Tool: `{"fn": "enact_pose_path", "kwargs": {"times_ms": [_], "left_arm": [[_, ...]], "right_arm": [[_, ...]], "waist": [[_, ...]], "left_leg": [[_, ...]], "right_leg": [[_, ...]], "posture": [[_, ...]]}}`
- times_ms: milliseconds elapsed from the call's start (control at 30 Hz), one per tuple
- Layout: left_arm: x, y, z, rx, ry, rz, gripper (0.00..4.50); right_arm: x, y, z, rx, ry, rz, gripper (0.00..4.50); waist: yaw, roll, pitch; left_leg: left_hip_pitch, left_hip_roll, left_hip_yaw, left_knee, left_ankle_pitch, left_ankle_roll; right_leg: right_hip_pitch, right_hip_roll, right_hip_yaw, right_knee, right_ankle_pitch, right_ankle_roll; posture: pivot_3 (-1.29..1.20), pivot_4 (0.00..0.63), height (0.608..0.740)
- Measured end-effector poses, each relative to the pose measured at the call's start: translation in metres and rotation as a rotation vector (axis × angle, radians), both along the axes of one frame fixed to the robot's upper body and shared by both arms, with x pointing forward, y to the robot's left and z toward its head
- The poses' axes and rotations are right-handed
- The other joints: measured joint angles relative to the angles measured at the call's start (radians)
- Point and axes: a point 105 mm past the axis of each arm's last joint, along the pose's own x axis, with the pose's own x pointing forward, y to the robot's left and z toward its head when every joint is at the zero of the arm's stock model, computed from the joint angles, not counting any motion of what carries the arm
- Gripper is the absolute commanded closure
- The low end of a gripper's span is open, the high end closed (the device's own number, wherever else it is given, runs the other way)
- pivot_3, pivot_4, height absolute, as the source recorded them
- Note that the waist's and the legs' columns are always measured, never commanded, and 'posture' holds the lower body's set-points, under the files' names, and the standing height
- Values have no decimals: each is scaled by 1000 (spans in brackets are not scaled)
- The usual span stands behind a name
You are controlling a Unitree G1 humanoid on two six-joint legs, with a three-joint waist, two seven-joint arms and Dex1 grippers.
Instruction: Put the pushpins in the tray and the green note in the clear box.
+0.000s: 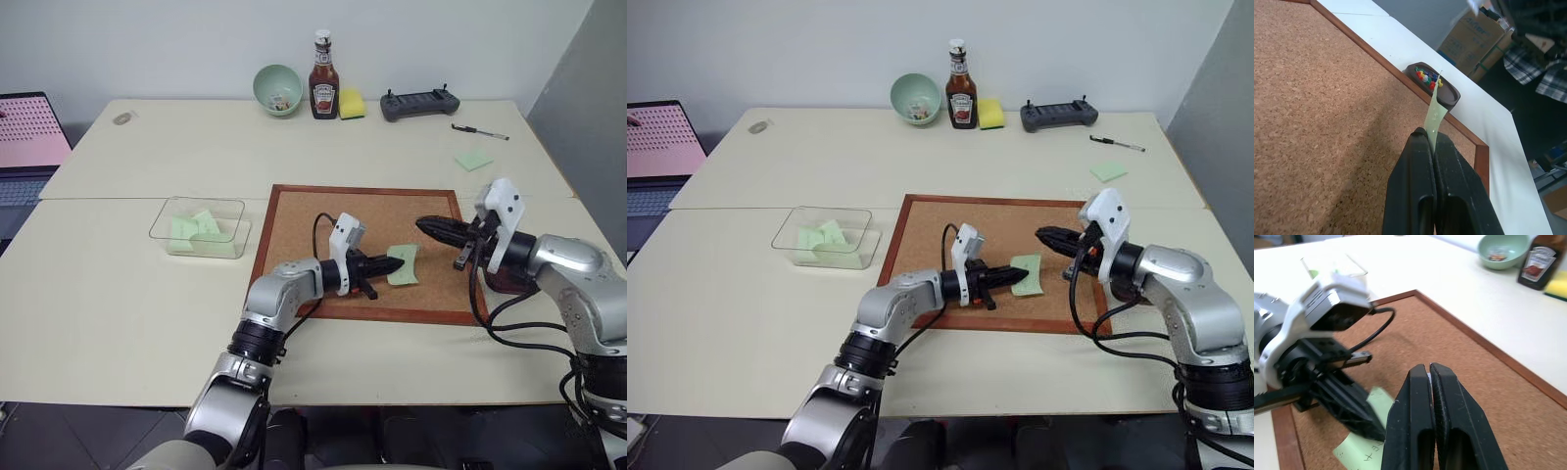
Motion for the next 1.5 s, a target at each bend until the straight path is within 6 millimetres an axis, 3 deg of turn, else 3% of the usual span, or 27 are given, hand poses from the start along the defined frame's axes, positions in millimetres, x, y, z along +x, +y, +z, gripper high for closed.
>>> {"fn": "enact_pose_path", "kwargs": {"times_ms": [200,333,533,667,1133,1233,1367,1500], "left_arm": [[0,10,0,8,-21,36,4489],[-1,10,1,11,-31,39,4489],[-1,10,1,12,-34,39,4489],[-1,11,1,13,-36,41,4489],[0,11,2,14,-40,44,4500],[0,12,2,14,-43,51,4500],[4,18,7,25,-77,88,4500],[12,40,46,31,-250,221,4500]], "right_arm": [[-7,-61,-14,-150,38,-188,4500],[-18,-107,-44,-330,140,-306,4500],[-32,-133,-65,-474,218,-318,4500],[-31,-136,-69,-494,218,-316,4500],[-21,-138,-72,-515,190,-310,1891],[-22,-134,-66,-477,182,-290,1891],[-22,-116,-47,-414,127,-221,1891],[-17,-67,-15,-310,-26,-63,1891]], "waist": [[2,0,0],[1,0,0],[-4,0,0],[-2,0,0],[-1,0,0],[-1,0,0],[-4,-1,1],[-8,-1,1]], "left_leg": [[0,0,0,0,0,0],[0,0,1,1,0,0],[2,0,2,1,0,0],[2,0,2,1,0,0],[2,0,2,1,0,0],[2,0,2,1,0,0],[2,1,2,1,0,0],[3,1,1,0,0,0]], "right_leg": [[0,0,0,0,0,0],[1,0,1,0,0,0],[1,0,2,1,0,0],[2,0,1,1,0,0],[2,0,1,1,0,0],[2,0,1,1,0,0],[1,0,2,1,0,0],[2,1,1,1,0,0]], "posture": [[0,150,740],[0,150,740],[0,150,740],[0,150,740],[0,150,740],[0,150,740],[0,150,740],[0,150,740]]}}
